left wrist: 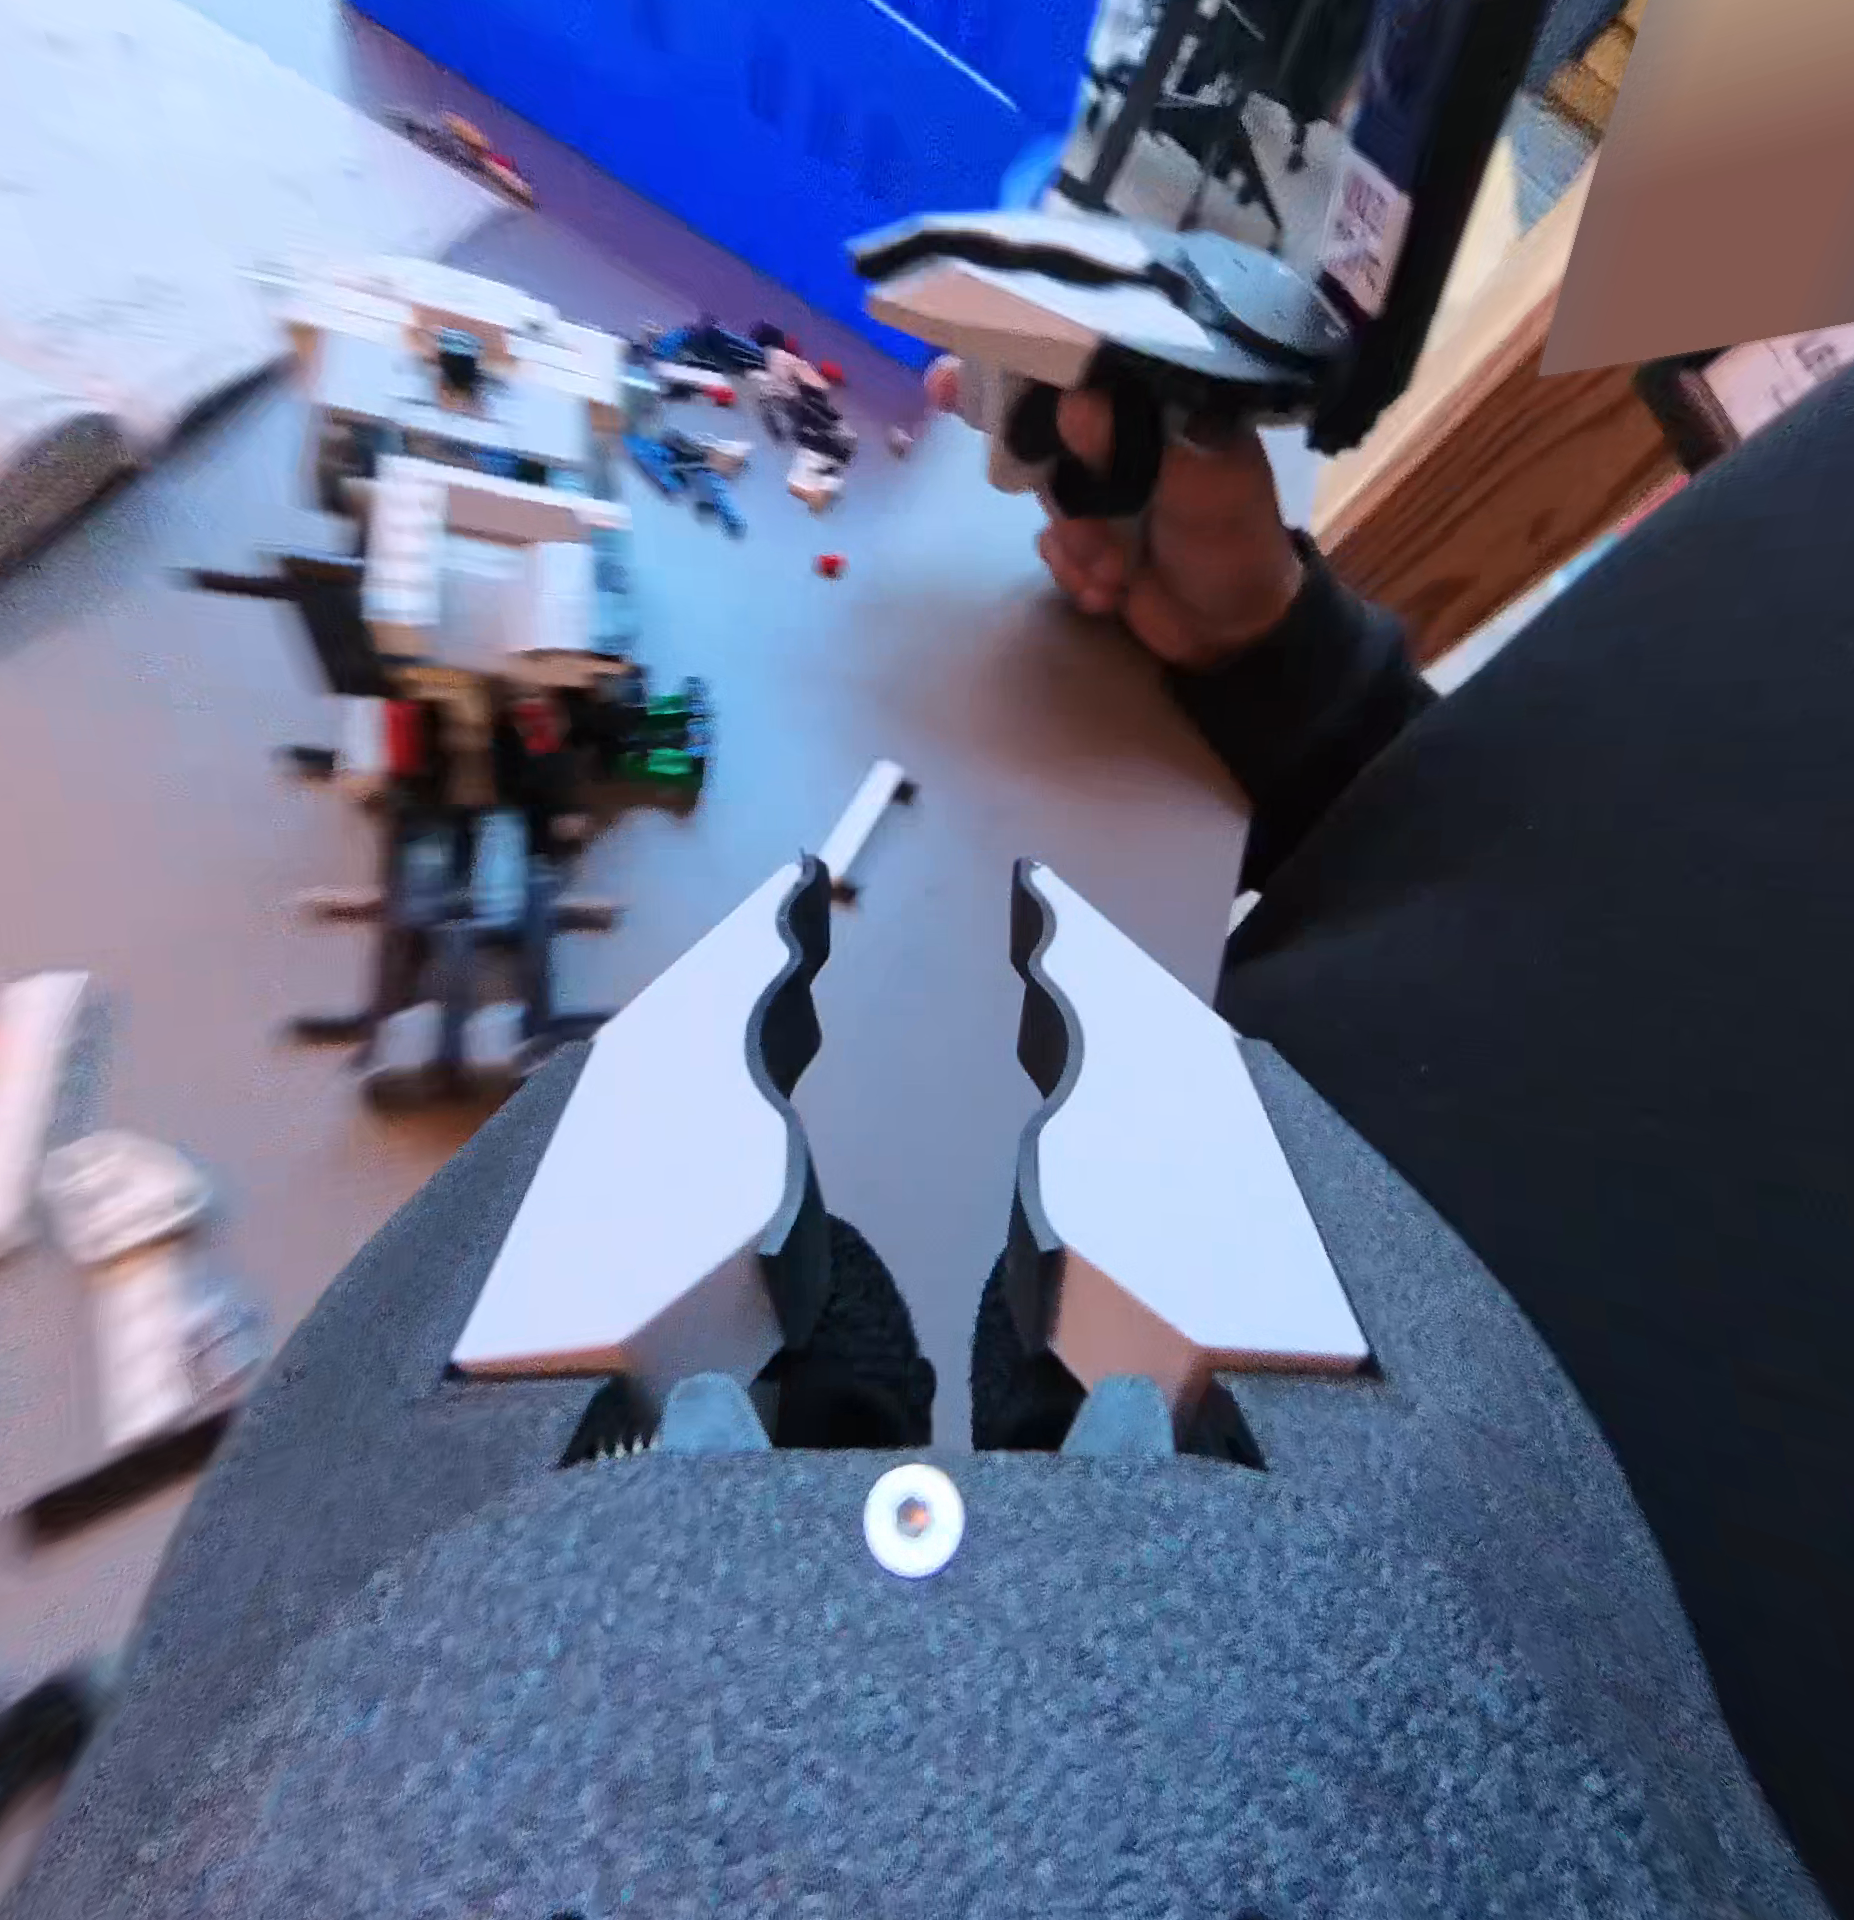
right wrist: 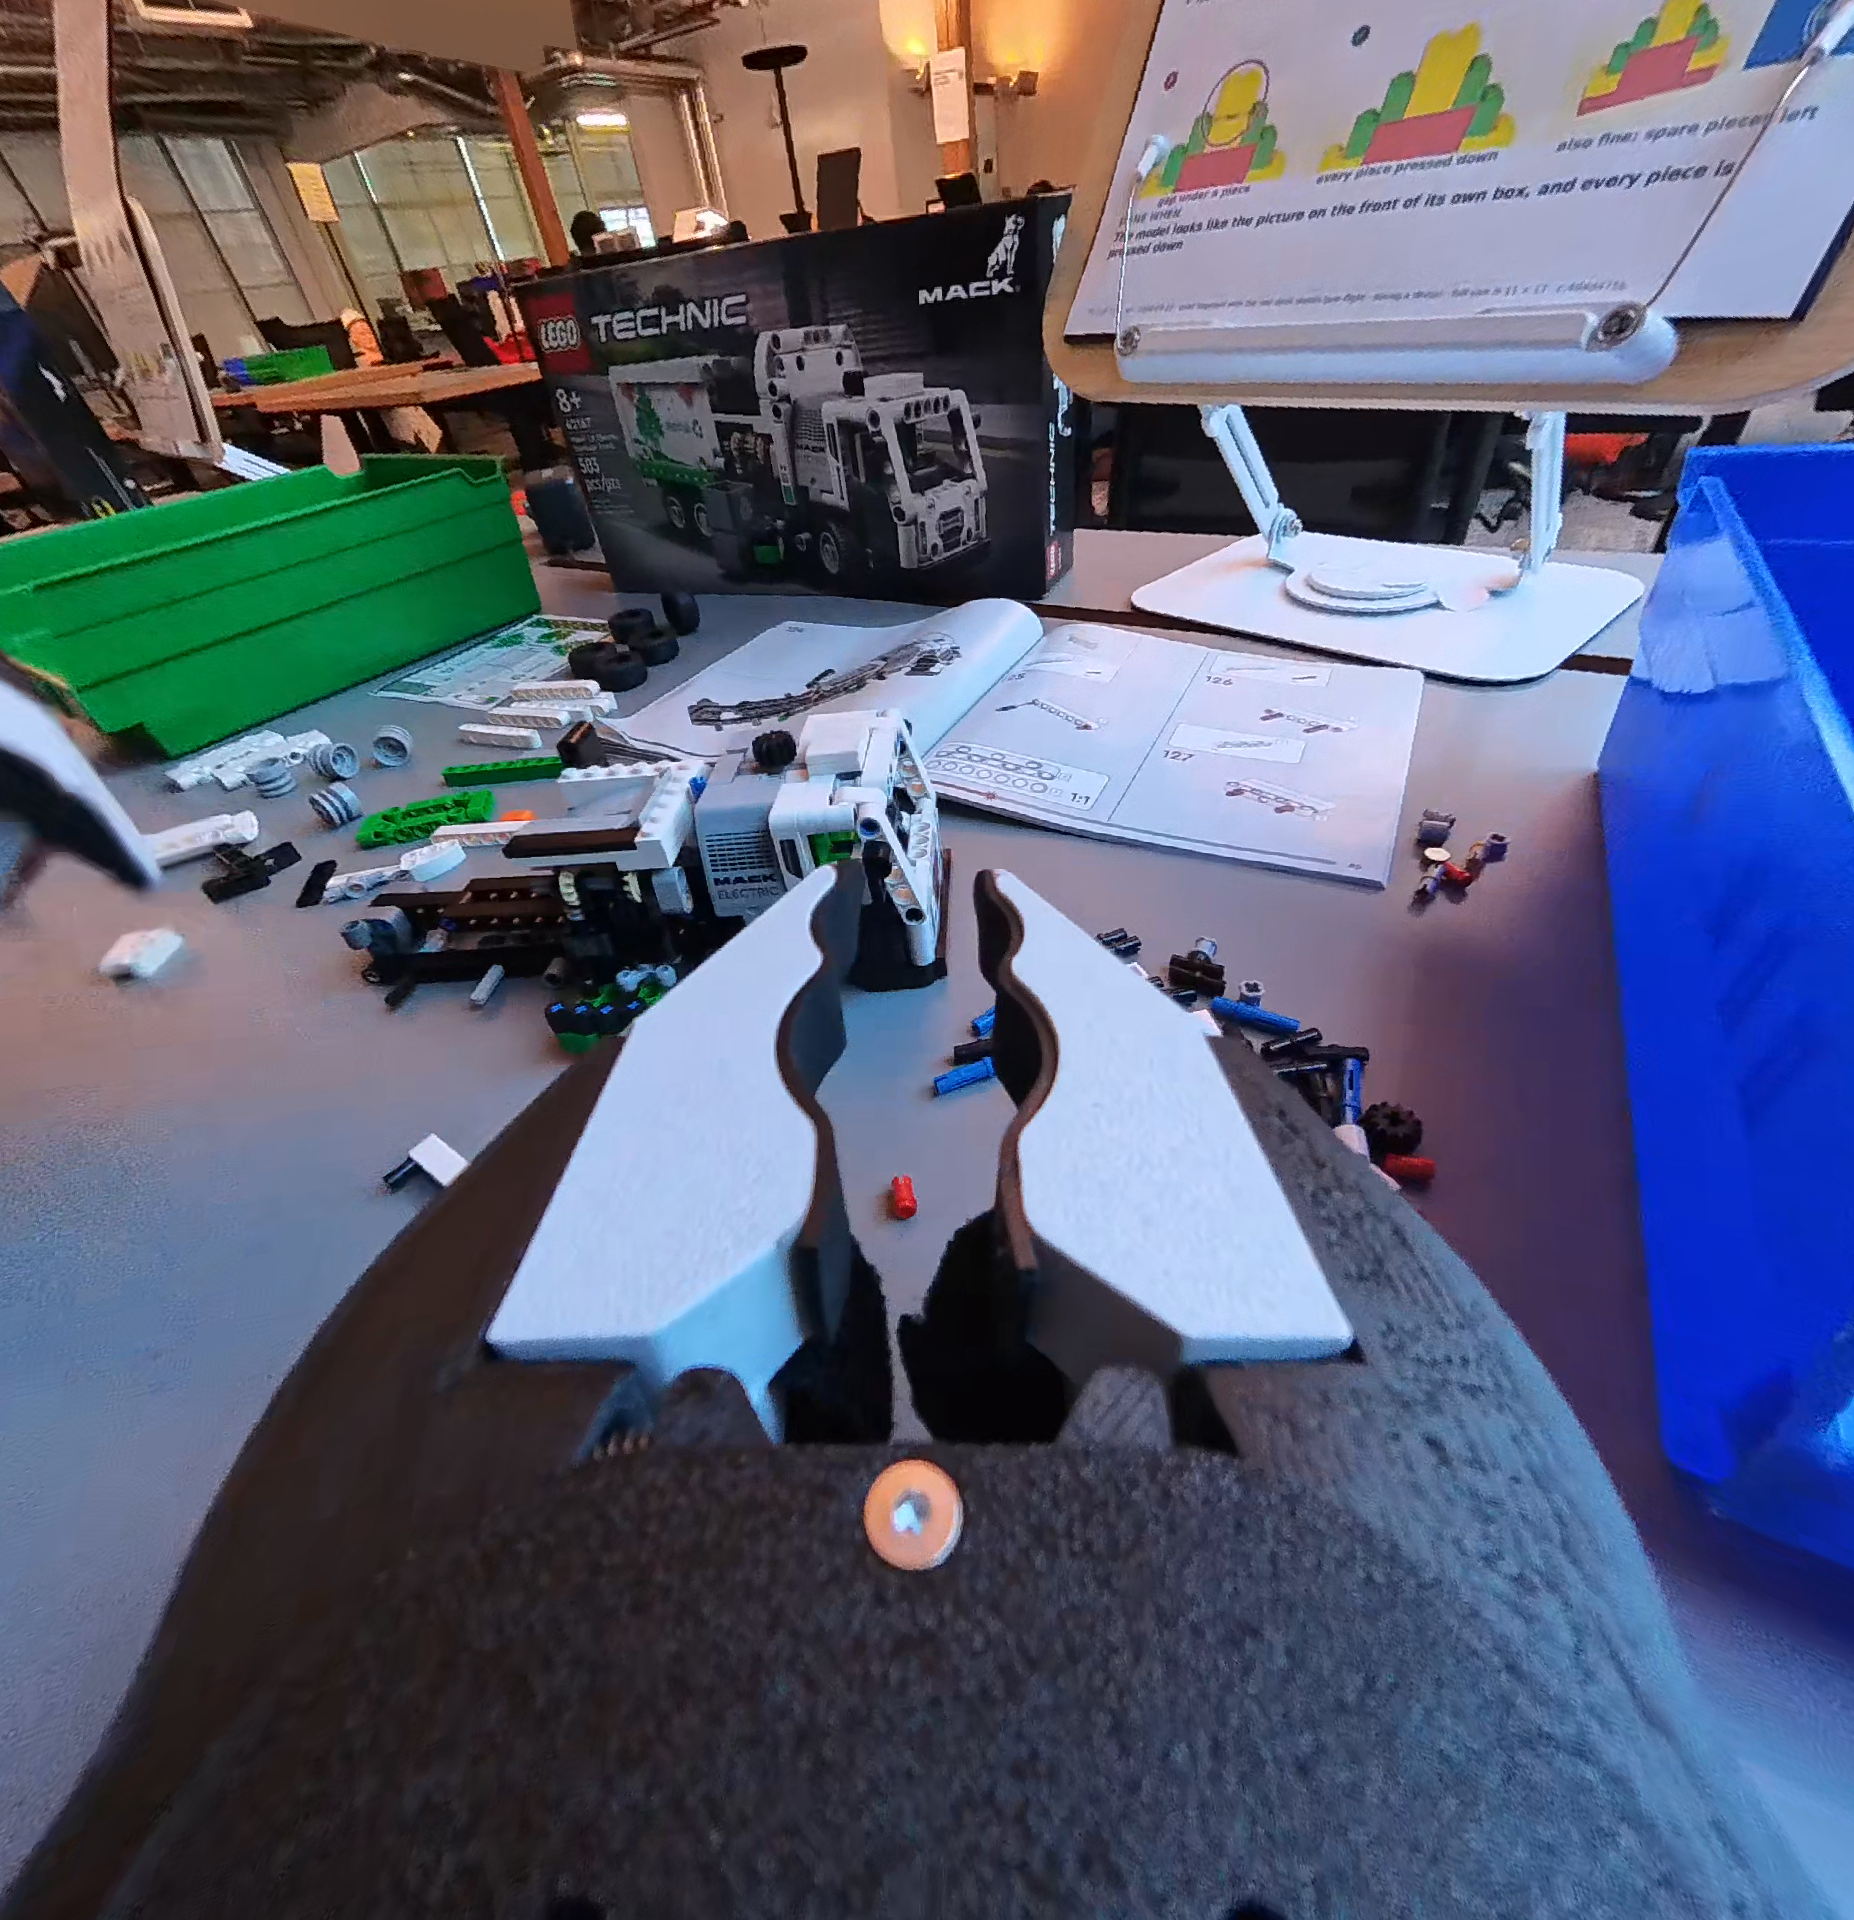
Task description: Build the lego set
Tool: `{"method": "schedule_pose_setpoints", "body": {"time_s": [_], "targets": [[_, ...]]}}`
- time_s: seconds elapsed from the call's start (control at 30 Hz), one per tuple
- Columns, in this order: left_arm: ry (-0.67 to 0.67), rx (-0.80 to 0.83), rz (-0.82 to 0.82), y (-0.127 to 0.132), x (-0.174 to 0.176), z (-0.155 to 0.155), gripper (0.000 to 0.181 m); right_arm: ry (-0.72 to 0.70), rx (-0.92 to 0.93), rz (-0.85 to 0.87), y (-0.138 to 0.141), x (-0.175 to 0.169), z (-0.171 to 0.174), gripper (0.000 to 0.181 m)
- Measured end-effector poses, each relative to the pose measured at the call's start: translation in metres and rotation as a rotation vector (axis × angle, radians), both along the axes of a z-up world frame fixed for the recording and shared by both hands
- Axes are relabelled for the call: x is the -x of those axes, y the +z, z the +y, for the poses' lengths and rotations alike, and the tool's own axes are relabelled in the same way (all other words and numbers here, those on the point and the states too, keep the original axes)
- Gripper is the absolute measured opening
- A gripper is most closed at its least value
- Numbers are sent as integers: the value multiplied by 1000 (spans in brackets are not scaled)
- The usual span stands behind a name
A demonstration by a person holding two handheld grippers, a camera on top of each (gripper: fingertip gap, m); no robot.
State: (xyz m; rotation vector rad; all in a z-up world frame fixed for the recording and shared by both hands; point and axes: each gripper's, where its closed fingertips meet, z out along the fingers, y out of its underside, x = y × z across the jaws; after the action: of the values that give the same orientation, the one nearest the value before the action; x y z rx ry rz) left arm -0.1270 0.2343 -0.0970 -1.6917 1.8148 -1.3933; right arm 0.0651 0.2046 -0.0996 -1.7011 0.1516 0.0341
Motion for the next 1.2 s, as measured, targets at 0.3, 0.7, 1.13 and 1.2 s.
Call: {"method": "schedule_pose_setpoints", "body": {"time_s": [0.3,0.7,1.13,1.2], "targets": [[241,-320,214,-3,38,182,28,15,61,-87,-7,6,11,21],[201,-341,206,-24,8,202,27,3,72,-45,-9,-1,12,21],[175,-400,251,-39,-4,203,21,3,64,-11,-9,-4,10,21],[172,-410,255,-40,-2,201,20,5,67,-13,-9,-3,10,21]]}}
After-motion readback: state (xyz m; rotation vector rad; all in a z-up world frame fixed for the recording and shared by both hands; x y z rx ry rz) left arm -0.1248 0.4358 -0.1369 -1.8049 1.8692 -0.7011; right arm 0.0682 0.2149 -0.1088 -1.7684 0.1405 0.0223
